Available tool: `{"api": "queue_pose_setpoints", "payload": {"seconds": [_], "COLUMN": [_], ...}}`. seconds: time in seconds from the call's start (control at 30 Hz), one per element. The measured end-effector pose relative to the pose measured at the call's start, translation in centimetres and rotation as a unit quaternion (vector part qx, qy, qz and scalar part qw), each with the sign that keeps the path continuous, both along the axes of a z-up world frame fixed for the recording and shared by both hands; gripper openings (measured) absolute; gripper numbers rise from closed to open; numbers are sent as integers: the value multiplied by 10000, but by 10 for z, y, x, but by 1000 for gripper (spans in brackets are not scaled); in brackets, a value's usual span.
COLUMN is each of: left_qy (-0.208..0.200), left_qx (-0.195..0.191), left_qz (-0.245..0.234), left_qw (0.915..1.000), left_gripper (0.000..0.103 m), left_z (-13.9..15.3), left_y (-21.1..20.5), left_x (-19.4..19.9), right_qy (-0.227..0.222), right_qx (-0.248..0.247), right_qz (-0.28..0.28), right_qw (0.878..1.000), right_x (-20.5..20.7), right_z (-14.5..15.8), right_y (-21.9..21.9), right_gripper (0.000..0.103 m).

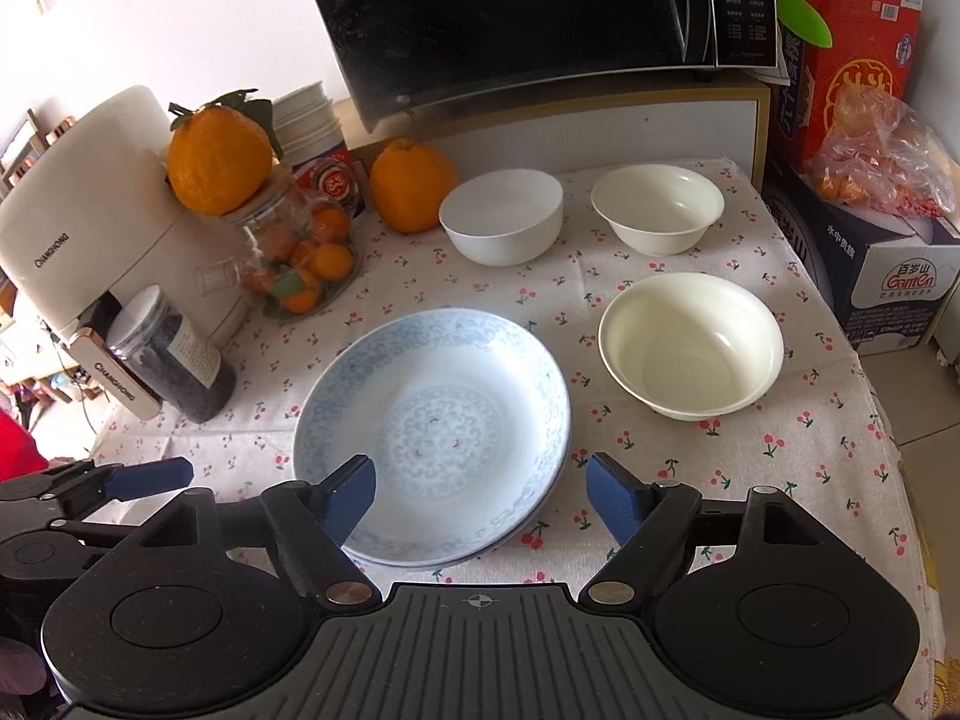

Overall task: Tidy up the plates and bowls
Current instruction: 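Lower the plate onto the other blue plate and open the left gripper, then move the left gripper to the rim of the plain white plate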

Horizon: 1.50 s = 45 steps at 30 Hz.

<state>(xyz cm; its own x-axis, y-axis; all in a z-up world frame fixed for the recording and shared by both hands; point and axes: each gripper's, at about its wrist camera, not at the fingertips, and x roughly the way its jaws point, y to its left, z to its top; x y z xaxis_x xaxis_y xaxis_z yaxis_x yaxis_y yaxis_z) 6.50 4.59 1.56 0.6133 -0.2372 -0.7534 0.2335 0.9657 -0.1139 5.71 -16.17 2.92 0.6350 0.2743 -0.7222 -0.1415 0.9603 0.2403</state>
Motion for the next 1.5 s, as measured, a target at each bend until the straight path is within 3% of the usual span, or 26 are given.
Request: {"api": "queue_pose_setpoints", "payload": {"seconds": [0.17,0.47,0.77,1.0,1.2,1.5], "left_qy": [-75,-105,25,362,310,760], "left_qx": [157,267,619,539,206,-285], "left_qz": [44,249,544,751,518,423], "left_qw": [9998,9993,9966,9951,9980,9958], "left_gripper": [96,99,101,101,95,70], "left_z": [10,16,-2,-24,-37,-50], "left_y": [8,44,94,136,157,173], "left_x": [-14,-33,-44,-46,-50,-49], "right_qy": [-110,-126,40,405,451,566], "right_qx": [-39,-253,-371,-304,-393,-389], "right_qz": [68,242,693,1029,1293,1619], "right_qw": [9999,9993,9969,9934,9898,9844], "right_x": [-13,-34,-45,-45,-48,-55], "right_z": [8,10,-7,-30,-48,-61], "right_y": [0,11,52,90,119,146], "right_gripper": [88,88,88,88,88,88]}}
